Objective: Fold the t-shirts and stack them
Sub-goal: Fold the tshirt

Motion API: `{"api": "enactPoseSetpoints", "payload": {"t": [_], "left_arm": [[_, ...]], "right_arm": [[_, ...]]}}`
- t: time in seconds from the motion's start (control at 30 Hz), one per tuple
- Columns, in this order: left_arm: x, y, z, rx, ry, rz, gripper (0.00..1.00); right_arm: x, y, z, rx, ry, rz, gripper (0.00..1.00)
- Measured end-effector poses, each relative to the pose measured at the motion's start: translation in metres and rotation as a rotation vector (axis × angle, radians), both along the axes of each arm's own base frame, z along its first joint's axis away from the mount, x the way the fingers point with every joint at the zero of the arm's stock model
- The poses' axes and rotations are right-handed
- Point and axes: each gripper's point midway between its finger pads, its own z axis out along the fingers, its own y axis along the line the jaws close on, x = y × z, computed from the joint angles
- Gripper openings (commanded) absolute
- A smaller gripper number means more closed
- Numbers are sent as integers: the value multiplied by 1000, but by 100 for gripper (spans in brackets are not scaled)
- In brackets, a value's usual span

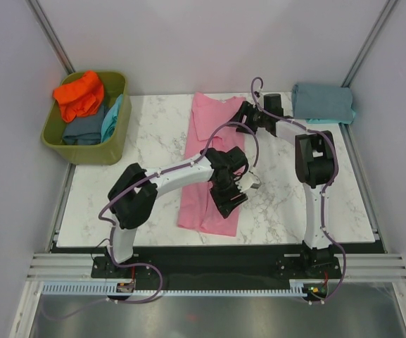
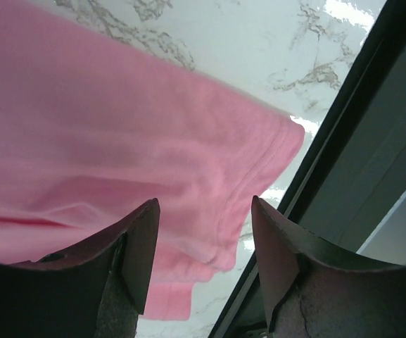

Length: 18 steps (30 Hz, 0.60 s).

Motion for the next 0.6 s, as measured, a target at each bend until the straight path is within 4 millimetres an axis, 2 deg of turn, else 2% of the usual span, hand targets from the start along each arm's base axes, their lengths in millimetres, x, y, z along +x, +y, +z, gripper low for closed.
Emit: {"api": "enactPoseSetpoints", "payload": {"t": [0.17,0.3,0.6], "left_arm": [[-2,-8,-24,17,59,6,63],[-4,-14,-42,28,101,13,63],[4,-40,-41,-20,133,27,63]], "right_arm": [[5,-2,-18,-7,19,-5,76],[15,-3,-18,-8,1,3,77],[34,-6,-17,-31,-43,2,78]]}}
